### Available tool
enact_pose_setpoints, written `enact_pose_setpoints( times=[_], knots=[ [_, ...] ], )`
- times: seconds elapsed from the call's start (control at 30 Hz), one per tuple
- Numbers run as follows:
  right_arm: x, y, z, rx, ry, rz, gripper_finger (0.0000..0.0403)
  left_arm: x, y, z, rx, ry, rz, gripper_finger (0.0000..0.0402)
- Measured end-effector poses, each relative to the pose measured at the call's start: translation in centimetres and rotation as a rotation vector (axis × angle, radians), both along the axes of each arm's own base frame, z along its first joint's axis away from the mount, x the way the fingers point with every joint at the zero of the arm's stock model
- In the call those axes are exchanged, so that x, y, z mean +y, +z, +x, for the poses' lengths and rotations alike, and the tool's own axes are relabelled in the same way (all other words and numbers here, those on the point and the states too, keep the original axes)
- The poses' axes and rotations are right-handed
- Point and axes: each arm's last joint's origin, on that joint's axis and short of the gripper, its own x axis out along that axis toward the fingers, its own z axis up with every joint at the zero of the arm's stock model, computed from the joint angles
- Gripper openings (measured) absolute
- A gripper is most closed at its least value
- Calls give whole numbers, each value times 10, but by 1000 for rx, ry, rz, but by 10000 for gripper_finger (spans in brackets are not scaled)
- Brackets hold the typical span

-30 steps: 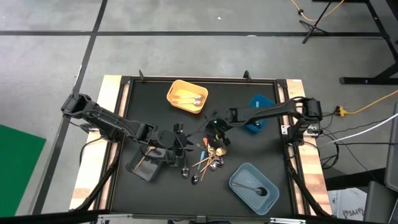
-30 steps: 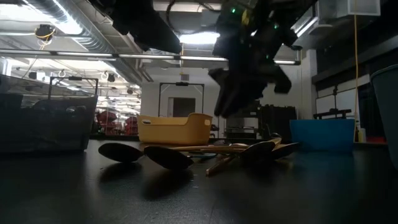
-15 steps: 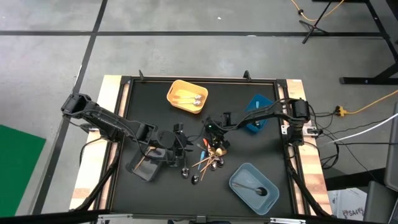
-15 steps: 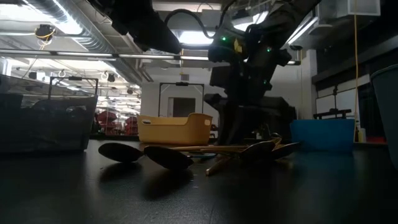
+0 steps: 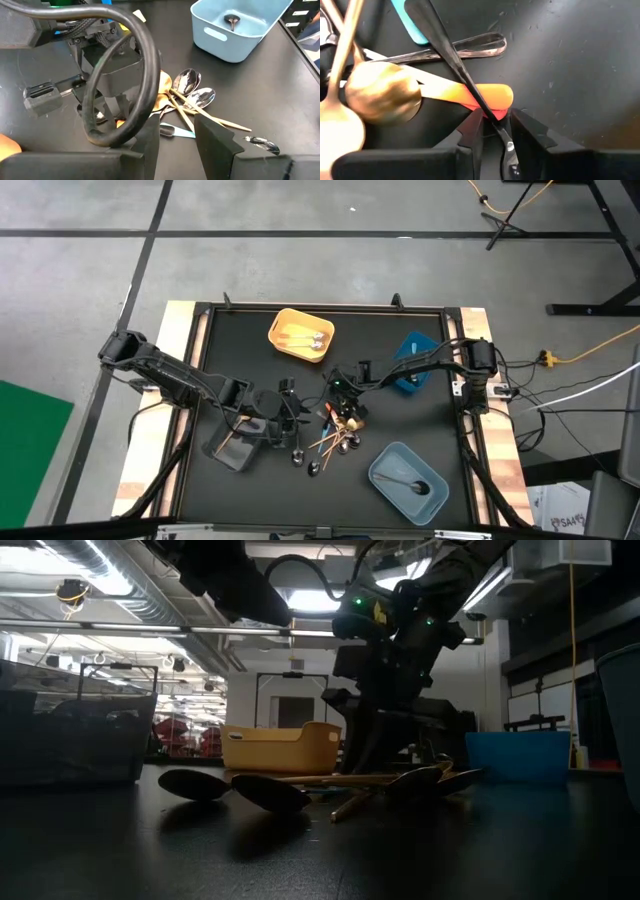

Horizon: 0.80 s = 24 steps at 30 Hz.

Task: Sort silverware by color (type)
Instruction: Put the black spoon into the light blue bin

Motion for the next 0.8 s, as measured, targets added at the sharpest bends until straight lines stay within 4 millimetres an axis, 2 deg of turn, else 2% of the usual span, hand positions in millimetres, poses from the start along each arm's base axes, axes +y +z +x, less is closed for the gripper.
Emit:
enact_pose_setpoints(
  times=[0.33,0.6,0.8],
  knots=[
    [0,-3,-5,68,-16,12,90,0,0,0,0,2,-2,116],
    [0,-13,-6,123,-51,37,90,0,0,0,0,2,-2,116],
    [0,-14,-7,137,-52,38,59,0,0,0,0,3,-2,116]
  ],
)
